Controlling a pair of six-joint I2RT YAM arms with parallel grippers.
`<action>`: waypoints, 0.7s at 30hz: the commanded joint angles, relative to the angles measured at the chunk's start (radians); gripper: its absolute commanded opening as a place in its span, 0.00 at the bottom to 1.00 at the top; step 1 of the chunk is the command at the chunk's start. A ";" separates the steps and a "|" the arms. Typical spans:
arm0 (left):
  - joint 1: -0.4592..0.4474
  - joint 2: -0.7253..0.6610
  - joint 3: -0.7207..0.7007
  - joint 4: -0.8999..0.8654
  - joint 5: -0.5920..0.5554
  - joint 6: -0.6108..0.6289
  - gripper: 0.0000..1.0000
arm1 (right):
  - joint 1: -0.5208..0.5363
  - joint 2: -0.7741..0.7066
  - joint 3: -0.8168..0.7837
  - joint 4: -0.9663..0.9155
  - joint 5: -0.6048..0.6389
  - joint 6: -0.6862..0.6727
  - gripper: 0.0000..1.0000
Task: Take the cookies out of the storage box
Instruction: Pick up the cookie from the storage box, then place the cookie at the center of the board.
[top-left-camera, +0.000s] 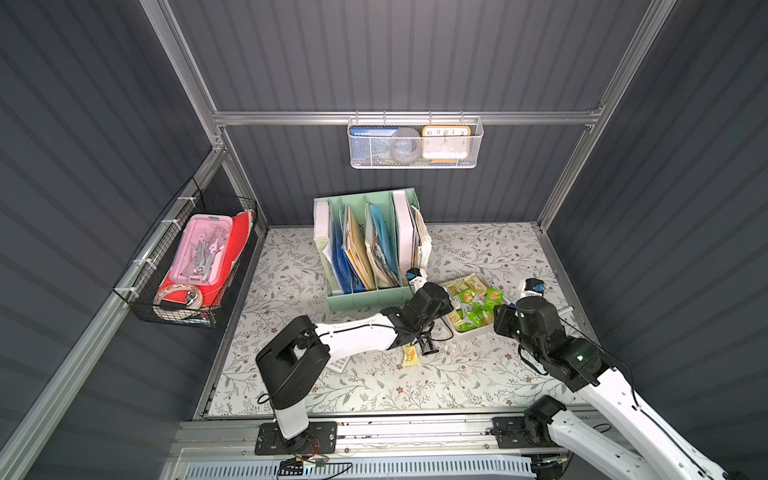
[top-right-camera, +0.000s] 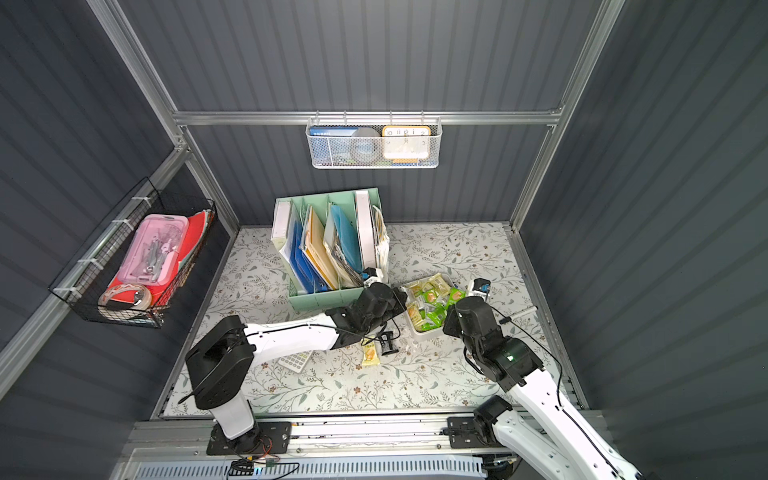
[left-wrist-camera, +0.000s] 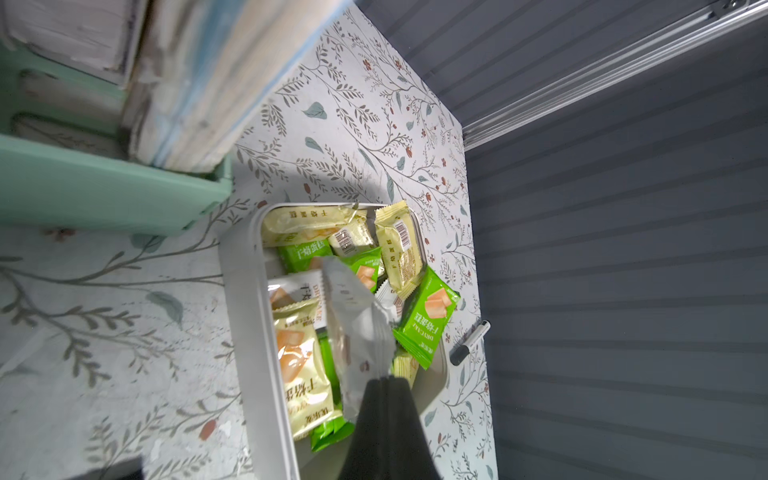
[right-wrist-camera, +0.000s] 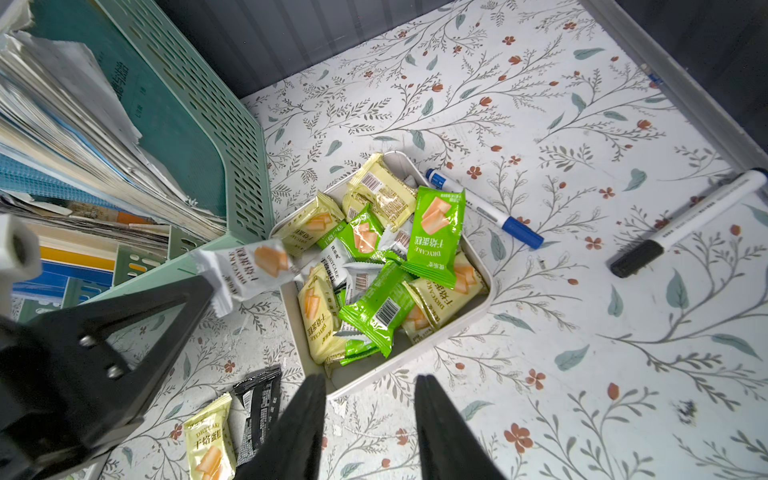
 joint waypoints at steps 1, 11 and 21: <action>-0.010 -0.096 -0.073 0.005 -0.048 -0.078 0.00 | -0.003 -0.004 -0.011 -0.003 -0.005 -0.002 0.41; -0.011 -0.229 -0.254 0.043 -0.107 -0.242 0.00 | -0.005 0.021 -0.007 0.019 -0.036 0.000 0.40; -0.003 -0.026 -0.211 0.254 -0.081 -0.319 0.00 | -0.004 0.016 -0.001 0.002 -0.037 -0.004 0.39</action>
